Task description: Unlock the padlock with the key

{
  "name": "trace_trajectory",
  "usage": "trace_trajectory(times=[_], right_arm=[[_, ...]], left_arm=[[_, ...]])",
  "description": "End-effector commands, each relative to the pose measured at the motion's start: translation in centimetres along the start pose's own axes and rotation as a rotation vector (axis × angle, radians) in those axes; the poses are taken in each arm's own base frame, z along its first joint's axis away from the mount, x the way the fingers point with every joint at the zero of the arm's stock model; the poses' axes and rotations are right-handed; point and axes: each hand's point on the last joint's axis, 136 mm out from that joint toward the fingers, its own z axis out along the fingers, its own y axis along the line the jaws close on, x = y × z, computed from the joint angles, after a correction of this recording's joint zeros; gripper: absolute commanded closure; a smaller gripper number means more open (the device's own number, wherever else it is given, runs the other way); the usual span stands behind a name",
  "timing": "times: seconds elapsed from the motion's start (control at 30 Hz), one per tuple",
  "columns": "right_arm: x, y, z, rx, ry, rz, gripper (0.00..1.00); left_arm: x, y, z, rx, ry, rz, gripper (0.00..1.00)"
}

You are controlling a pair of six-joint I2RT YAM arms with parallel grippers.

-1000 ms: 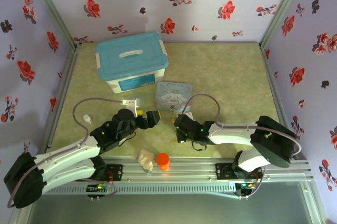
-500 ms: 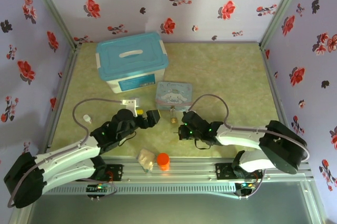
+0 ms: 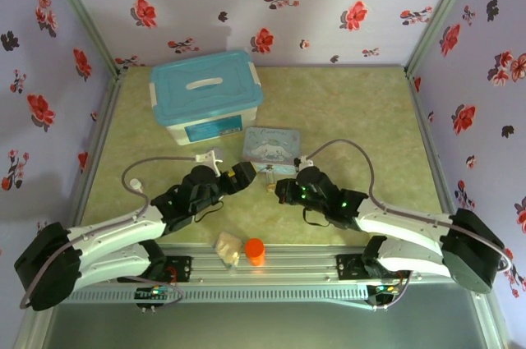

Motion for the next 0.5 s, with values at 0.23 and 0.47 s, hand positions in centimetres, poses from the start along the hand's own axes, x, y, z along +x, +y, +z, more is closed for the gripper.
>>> trace_trajectory(times=[0.23,0.47], right_arm=[[-5.7,5.3,-2.3,-0.188,-0.297,-0.006,1.0],[-4.3,6.7,-1.5,-0.21,-0.266,-0.048,1.0]], left_arm=[[0.0,-4.3,-0.4,0.137,-0.127,-0.264,0.2],[0.1,-5.2,-0.2,0.173,-0.156,-0.248,0.37]])
